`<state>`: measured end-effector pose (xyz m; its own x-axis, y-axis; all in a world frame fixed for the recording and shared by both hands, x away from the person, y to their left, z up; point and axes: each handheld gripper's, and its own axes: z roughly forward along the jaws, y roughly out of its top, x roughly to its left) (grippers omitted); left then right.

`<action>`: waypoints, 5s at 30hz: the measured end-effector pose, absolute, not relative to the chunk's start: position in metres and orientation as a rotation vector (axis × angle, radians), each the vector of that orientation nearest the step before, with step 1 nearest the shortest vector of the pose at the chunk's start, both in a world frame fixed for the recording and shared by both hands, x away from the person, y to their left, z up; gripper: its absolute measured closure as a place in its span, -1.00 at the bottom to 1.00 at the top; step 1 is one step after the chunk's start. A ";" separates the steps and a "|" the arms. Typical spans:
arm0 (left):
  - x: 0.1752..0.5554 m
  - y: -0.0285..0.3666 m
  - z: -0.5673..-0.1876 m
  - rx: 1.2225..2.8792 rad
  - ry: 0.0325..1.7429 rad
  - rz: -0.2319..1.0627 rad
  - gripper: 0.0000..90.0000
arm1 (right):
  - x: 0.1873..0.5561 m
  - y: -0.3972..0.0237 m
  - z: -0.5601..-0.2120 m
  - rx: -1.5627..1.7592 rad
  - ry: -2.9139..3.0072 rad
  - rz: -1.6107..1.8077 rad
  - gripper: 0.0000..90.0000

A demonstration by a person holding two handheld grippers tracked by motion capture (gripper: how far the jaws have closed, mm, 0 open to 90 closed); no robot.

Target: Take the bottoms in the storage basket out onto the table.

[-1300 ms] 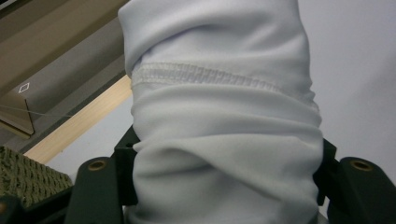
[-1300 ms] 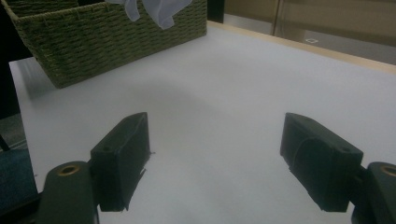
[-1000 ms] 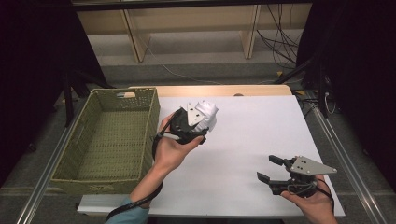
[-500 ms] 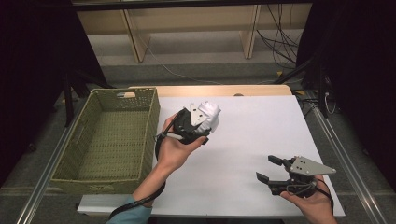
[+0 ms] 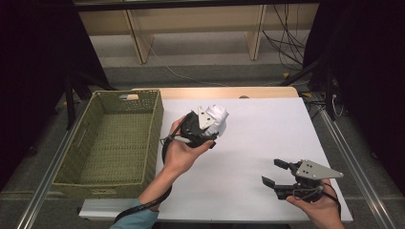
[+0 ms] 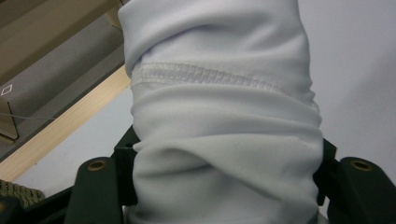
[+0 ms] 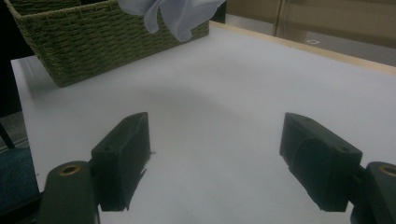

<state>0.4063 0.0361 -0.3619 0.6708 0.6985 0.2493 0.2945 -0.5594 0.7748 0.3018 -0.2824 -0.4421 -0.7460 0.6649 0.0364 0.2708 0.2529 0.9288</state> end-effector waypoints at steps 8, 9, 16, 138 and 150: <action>0.408 0.029 -0.364 2.172 0.751 0.700 -0.20 | 0.303 -0.282 -0.443 0.862 2.159 1.502 -0.43; 0.408 0.028 -0.365 2.173 0.751 0.698 -0.20 | 0.303 -0.282 -0.443 0.862 2.159 1.504 -0.43; 0.408 0.023 -0.366 2.187 0.740 0.691 -0.20 | 0.303 -0.282 -0.443 0.862 2.158 1.504 -0.42; 0.433 -0.015 -0.462 2.363 0.891 0.362 -1.00 | 0.304 -0.282 -0.444 0.876 2.167 1.492 -0.43; 0.415 0.006 -0.425 2.306 0.841 0.377 -1.00 | 0.305 -0.281 -0.446 0.882 2.173 1.485 -0.43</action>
<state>0.4154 0.0059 -0.4254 0.7533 0.6561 0.0452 0.4704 -0.5856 0.6602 0.3049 -0.2809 -0.4458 -0.7388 0.6722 0.0488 0.2895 0.2511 0.9237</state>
